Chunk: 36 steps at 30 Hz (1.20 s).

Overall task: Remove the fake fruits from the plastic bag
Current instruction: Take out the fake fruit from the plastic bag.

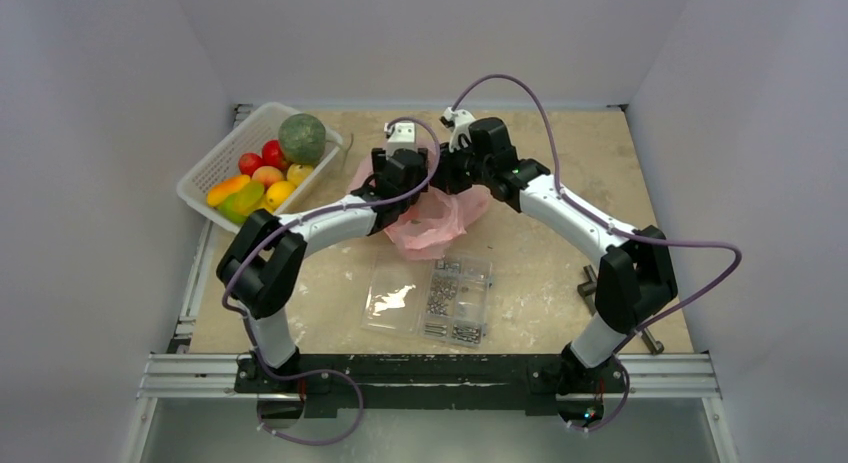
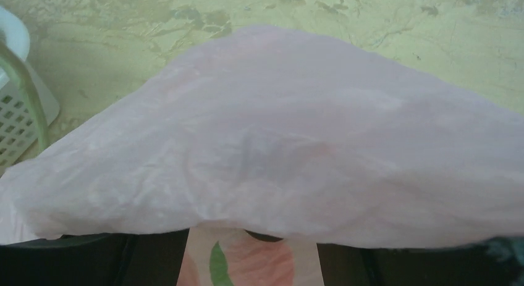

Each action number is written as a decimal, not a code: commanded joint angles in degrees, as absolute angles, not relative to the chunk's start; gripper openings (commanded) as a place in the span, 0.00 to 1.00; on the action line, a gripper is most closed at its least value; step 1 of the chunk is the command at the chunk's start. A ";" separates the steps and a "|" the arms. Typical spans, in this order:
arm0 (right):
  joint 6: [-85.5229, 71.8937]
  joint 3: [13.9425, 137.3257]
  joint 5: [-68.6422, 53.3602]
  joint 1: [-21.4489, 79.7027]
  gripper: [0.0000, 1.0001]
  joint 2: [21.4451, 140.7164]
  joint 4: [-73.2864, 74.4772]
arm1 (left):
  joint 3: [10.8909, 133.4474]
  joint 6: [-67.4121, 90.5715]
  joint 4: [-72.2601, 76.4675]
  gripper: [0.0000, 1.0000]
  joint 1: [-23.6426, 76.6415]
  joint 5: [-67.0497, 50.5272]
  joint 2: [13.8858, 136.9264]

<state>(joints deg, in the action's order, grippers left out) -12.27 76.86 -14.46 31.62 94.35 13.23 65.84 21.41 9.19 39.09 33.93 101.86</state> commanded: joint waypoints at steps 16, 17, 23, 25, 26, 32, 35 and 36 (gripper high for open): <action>-10.18 72.15 -18.21 31.76 0.00 91.51 11.05 | 87.00 28.79 -14.54 0.77 35.03 14.58 117.05; -9.75 70.85 -18.49 31.69 0.00 91.19 10.18 | 87.69 29.09 -14.16 0.77 34.94 13.29 117.87; -11.63 63.85 -16.43 30.58 0.00 88.84 6.12 | 88.57 33.06 -10.92 0.76 34.54 4.84 120.91; -11.57 62.30 -14.78 30.53 0.00 88.05 5.76 | 87.69 35.11 -10.17 0.75 34.47 4.12 121.00; -12.35 60.90 -11.78 30.55 0.00 87.59 4.71 | 86.84 35.70 -9.39 0.75 34.50 4.45 120.56; -15.79 56.02 1.69 30.34 0.59 85.05 -0.45 | 79.68 36.81 -3.17 0.75 34.47 4.55 116.37; -19.16 56.58 -7.74 29.91 0.82 81.58 -4.57 | 78.56 36.72 -1.99 0.74 34.44 2.79 116.06; -19.61 57.77 -10.27 29.91 0.84 80.32 -4.72 | 78.54 36.74 -1.99 0.74 34.41 2.47 116.13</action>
<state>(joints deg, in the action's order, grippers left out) -15.77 55.55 -4.21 30.15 86.26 3.33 79.70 35.42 -5.39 34.87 4.93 118.69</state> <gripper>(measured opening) 0.794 0.748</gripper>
